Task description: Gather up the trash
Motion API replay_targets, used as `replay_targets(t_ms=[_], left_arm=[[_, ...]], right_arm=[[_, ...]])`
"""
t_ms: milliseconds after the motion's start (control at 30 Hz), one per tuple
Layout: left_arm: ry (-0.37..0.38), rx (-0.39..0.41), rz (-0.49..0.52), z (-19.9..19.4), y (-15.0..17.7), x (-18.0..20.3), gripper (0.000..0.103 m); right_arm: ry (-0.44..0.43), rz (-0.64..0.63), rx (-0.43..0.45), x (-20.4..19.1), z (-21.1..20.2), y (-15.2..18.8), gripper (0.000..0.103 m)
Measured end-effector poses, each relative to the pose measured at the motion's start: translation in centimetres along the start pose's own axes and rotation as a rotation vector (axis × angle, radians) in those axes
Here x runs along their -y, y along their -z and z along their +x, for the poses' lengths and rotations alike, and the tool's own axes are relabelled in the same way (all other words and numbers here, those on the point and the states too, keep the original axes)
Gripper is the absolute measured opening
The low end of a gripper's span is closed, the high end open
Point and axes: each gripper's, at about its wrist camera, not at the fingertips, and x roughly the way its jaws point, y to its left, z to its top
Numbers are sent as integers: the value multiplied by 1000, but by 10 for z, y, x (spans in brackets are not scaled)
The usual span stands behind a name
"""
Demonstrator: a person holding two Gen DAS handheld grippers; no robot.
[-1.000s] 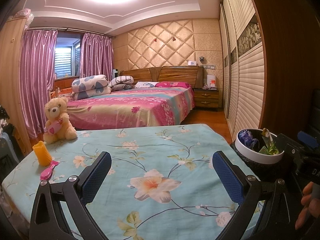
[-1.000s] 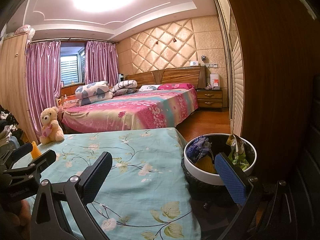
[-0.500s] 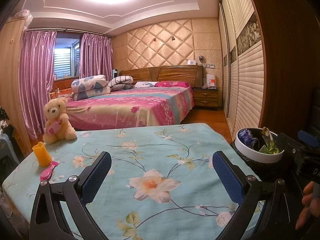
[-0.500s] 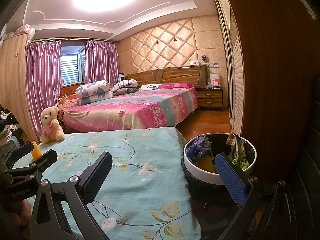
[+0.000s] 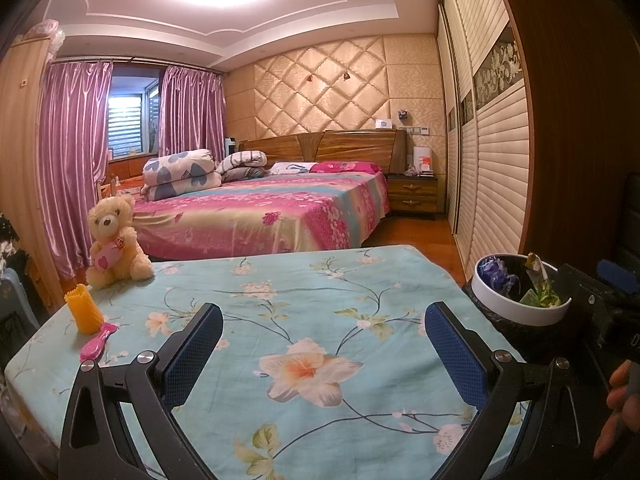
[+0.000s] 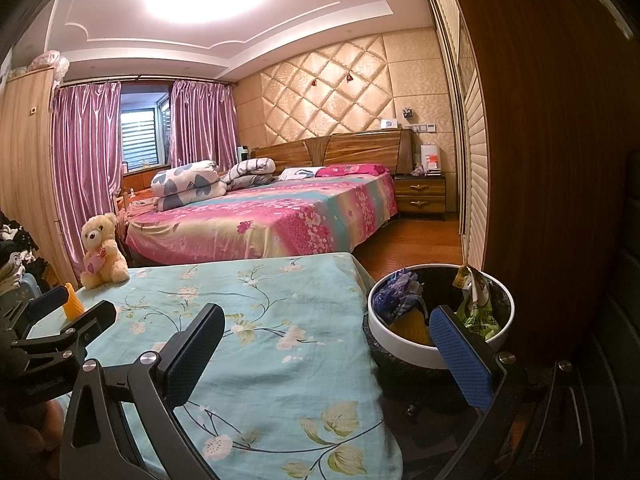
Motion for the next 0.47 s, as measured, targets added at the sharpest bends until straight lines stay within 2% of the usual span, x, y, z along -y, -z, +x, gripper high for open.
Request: replay_targets(t_ms=[300, 467], left_arm=[[10, -9, 1, 8, -1, -8, 102], [20, -40, -4, 19, -1, -13, 102]], right_arm=[[-6, 5, -15, 0, 2, 2, 103], [-12, 12, -35, -1, 8, 2, 103]])
